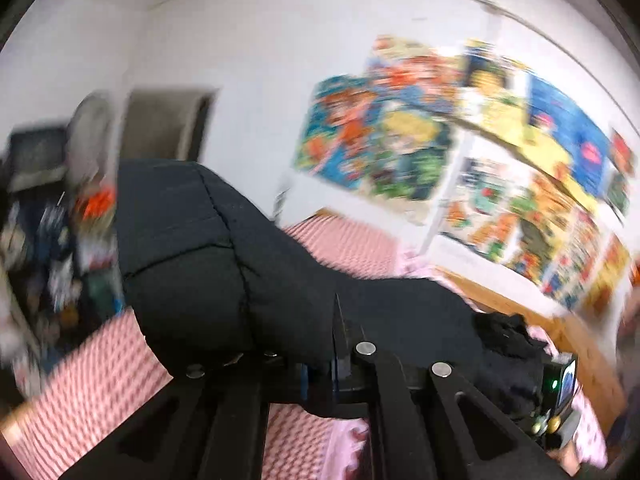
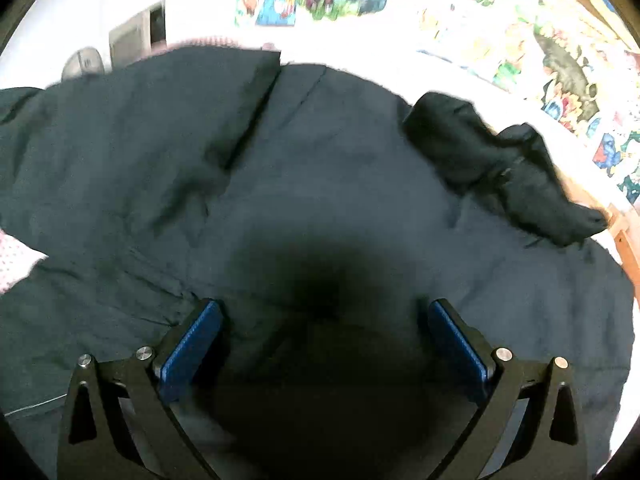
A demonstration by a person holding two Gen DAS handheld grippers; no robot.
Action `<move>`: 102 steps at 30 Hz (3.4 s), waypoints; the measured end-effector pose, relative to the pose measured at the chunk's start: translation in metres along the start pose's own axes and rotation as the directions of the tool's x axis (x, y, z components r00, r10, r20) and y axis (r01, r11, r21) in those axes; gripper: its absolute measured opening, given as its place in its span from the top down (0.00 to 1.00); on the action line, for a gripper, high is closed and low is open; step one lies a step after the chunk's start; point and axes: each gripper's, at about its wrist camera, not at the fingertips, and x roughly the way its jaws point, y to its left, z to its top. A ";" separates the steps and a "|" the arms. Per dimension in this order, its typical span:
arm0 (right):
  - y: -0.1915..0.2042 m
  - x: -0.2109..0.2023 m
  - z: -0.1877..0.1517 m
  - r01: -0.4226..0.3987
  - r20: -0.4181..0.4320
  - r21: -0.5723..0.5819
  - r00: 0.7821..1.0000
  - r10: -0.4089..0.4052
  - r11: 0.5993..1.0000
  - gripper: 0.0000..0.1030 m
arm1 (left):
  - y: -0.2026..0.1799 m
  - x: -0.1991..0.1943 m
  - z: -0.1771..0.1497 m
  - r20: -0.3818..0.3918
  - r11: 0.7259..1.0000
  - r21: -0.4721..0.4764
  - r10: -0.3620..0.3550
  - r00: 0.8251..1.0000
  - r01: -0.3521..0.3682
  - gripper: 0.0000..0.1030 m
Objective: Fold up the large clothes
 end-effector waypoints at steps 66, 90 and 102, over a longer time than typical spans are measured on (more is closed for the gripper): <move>-0.229 -0.043 -0.132 -0.056 -0.073 0.773 0.982 0.176 0.631 0.49 | -0.154 0.140 -0.104 -0.562 0.955 0.116 -0.163 0.811 0.272 0.19; -0.263 -0.070 -0.093 0.044 -0.043 0.642 0.999 -0.021 0.765 0.68 | -0.224 0.136 -0.109 -0.539 0.851 0.269 -0.255 0.803 0.451 0.19; -0.214 0.007 -0.063 0.025 -0.142 0.346 0.990 0.026 0.938 0.35 | -0.255 0.170 -0.158 -0.548 0.777 0.488 -0.083 0.832 0.399 0.17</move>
